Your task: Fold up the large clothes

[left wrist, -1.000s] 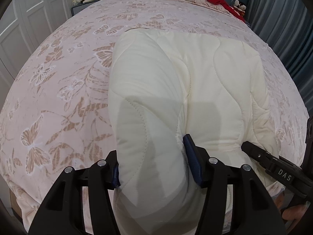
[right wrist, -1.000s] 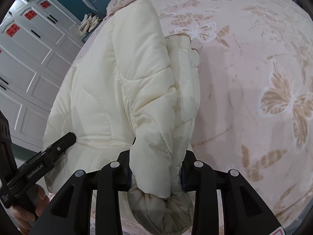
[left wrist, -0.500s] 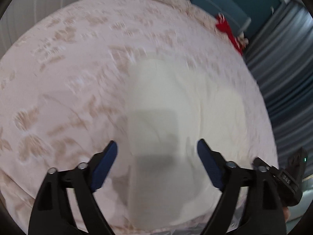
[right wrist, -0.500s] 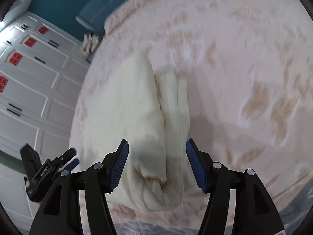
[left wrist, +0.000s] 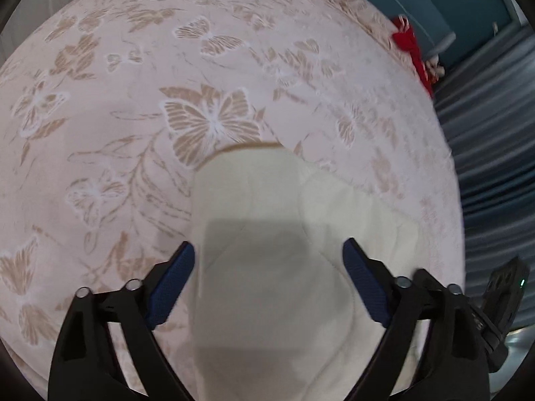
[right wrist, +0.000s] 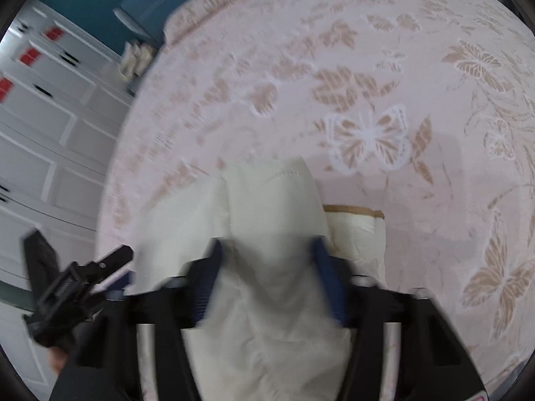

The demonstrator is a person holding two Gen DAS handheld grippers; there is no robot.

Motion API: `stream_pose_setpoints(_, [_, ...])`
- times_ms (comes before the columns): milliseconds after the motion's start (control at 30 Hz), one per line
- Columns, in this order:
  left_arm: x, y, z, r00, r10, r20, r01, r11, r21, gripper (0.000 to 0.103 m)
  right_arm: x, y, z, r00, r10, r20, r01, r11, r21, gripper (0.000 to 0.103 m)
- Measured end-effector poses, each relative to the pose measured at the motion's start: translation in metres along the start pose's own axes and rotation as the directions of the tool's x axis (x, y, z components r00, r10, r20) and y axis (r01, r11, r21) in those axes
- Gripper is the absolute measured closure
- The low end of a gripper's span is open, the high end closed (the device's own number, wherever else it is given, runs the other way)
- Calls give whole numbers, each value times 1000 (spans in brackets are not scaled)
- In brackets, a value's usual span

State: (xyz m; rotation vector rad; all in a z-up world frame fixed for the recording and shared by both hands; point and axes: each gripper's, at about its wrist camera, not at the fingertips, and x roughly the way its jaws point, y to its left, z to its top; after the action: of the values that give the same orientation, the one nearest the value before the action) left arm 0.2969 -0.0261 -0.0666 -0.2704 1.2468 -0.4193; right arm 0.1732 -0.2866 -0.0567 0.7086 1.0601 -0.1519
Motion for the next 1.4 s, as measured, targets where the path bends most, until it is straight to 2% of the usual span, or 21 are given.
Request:
stream_pose_setpoints(33, [4,-5,-2,1000,20,3,-20,999,26,24,2,-1,-1,1000,11,1,-11,1000,3,90])
stream_pose_setpoints(67, [5,-9,-4,999,37,17,-38,998,46,24,-2,-2,-3,1000,15,21,-15,1000,0,94])
stream_pose_setpoints(133, [4,-15,-9,998,48,50,-52,996,79,24,-20,-2,-8,994,20,108,-16,999,-34,96])
stream_pose_setpoints(200, [7,-21,-13,995,66,73,-73,992,106,24,-26,-8,-13,989,-6,149,11,999,-34,96])
stream_pose_setpoints(333, [21,-32,-22,989,115,96,-128,982,142,24,0,-31,-24,992,-50,114,48,999,16,97])
stream_pose_setpoints(500, [34,-38,-26,977,177,116,-195,965,175,22,16,-37,-30,992,-67,107,67,998,5,96])
stream_pose_setpoints(933, [60,-34,-37,966,225,129,-245,954,171,17,40,-47,-38,991,-66,112,68,997,-19,93])
stream_pose_setpoints(1400, [74,-32,-41,955,253,156,-278,945,170,13,45,-49,-41,989,-61,136,65,998,-26,92])
